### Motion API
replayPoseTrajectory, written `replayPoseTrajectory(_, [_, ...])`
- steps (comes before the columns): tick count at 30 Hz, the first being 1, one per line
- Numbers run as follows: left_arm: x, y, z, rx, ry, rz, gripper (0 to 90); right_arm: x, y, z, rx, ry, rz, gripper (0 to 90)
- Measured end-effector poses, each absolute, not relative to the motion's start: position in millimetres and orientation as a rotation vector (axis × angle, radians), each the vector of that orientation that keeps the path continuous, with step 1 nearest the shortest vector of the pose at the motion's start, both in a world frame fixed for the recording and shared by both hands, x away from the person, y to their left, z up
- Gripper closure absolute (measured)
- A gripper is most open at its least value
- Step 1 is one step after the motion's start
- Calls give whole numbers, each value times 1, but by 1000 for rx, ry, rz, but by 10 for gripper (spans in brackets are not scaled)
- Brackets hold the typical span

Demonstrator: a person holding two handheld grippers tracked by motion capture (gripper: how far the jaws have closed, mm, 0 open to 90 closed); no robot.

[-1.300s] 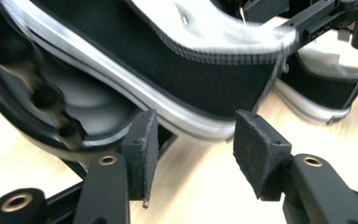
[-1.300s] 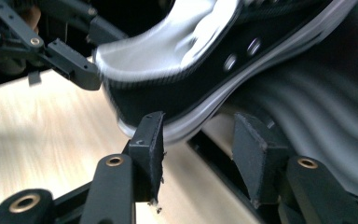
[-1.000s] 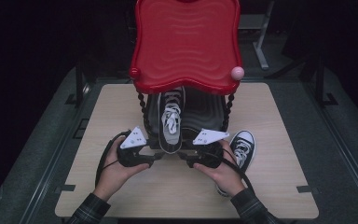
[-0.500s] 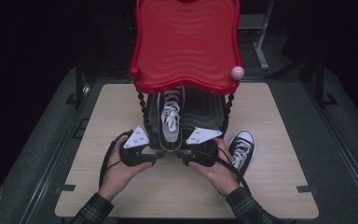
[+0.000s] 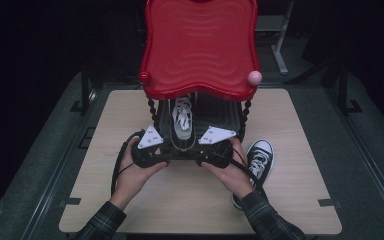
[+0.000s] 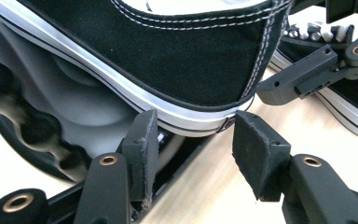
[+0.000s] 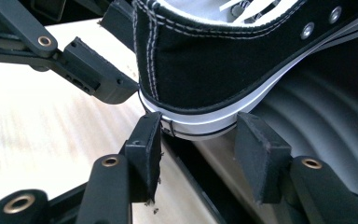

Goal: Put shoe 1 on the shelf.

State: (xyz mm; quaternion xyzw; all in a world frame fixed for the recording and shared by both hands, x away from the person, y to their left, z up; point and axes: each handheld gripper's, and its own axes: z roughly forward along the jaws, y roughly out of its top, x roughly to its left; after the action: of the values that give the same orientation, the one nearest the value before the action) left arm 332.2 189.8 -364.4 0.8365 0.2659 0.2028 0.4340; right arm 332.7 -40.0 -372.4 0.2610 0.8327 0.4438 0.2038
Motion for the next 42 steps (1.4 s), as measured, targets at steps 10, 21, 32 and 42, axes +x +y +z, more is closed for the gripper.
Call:
replayPoseTrajectory(10, [341, 188, -358, 2072, 689, 582, 562, 347, -34, -365, 747, 2266, 1237, 533])
replayPoseTrajectory(21, [348, 185, -358, 2094, 731, 651, 607, 357, -25, -366, 760, 2263, 1198, 534])
replayPoseTrajectory(32, [352, 179, -365, 2134, 771, 696, 615, 365, -18, -373, 776, 2280, 1124, 531])
replayPoseTrajectory(42, [347, 186, -359, 2103, 754, 612, 509, 357, -33, -368, 815, 2266, 1250, 527])
